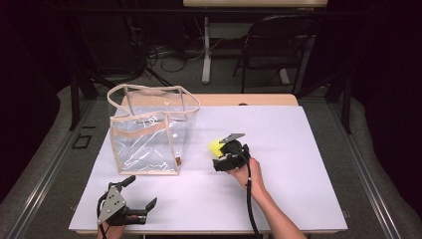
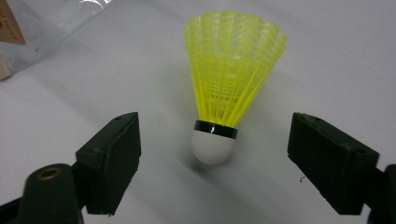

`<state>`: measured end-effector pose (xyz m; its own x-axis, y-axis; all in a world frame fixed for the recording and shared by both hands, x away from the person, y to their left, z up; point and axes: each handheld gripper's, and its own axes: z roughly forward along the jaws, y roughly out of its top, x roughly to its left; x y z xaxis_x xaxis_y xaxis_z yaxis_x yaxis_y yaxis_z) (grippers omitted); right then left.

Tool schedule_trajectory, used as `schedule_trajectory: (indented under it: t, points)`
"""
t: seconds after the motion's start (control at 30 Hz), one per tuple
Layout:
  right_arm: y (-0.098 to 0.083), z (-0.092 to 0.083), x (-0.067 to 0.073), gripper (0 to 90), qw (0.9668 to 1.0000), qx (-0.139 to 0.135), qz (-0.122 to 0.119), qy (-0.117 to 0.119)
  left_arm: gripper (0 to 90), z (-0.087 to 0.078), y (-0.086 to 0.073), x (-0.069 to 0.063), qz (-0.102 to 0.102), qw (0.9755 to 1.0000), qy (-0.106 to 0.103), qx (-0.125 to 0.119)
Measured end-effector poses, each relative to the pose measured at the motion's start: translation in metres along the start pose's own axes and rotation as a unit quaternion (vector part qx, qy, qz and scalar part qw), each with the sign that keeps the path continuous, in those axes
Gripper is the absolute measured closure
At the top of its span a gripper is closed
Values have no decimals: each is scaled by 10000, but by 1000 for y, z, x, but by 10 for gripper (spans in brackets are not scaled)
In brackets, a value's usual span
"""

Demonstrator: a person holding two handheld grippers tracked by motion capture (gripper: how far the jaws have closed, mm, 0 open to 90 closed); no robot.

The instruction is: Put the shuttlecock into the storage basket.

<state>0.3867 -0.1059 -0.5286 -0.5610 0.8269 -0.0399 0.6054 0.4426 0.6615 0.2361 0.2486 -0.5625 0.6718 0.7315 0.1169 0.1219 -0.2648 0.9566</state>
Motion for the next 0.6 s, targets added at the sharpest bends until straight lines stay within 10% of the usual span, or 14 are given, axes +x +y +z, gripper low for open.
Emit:
schedule_trajectory:
  t: [0.6]
  points:
    - [13,21,-1,464,9980,575,263,-63,9,-1,0,1,10,10000,11,1]
